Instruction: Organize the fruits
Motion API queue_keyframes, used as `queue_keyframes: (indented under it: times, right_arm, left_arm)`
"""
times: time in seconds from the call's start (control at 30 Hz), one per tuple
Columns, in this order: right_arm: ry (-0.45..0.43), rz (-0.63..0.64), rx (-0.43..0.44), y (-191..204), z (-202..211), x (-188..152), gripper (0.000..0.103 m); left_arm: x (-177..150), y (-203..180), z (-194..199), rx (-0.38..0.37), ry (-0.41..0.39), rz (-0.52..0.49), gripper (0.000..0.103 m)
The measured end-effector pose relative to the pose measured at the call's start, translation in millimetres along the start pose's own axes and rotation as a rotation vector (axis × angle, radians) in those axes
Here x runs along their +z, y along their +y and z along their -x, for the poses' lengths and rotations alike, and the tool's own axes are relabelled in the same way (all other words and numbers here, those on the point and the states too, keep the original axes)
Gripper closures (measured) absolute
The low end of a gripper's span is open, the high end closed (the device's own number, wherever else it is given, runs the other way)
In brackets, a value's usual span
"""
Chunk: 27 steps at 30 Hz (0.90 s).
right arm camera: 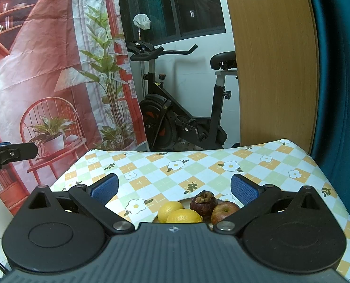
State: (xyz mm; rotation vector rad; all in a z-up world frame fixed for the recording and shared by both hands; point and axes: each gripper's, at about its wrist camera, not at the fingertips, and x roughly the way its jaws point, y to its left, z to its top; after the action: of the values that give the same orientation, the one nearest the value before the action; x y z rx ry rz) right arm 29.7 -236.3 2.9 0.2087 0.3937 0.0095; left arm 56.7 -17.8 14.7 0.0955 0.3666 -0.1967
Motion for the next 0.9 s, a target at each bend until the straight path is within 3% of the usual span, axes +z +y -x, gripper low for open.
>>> queue_keyframes:
  times: [0.9]
  right_arm:
    - [-0.003, 0.005, 0.003, 2.4, 0.9, 2.4, 0.0]
  left_arm:
    - [-4.3, 3.0, -3.3, 0.022, 0.022, -0.058, 0.006]
